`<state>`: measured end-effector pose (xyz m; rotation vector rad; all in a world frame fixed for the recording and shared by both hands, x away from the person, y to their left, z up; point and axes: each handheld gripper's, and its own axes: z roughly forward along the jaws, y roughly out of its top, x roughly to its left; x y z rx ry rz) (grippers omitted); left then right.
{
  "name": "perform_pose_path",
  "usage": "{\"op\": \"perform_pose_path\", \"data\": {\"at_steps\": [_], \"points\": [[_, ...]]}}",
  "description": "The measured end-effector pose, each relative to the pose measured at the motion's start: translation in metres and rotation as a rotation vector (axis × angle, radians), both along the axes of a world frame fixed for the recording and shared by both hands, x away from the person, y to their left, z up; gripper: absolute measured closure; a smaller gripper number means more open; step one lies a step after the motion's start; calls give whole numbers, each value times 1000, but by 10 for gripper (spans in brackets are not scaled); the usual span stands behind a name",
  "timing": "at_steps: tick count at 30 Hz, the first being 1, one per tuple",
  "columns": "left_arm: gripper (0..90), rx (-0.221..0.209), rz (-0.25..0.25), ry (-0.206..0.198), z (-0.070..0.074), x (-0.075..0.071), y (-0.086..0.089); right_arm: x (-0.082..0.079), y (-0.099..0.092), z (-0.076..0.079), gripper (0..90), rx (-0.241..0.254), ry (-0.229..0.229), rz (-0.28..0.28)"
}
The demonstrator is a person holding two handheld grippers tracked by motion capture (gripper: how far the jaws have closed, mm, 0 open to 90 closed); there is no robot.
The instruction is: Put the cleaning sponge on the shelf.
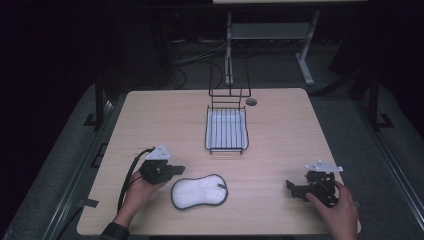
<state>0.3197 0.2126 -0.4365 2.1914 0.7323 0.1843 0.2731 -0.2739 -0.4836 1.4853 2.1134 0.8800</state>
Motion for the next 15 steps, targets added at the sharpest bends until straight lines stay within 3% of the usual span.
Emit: {"op": "perform_pose_path", "data": {"at_steps": [15], "points": [[899, 47, -38, 49, -16, 6, -19, 0, 0, 0, 0, 0, 0, 0]]}}
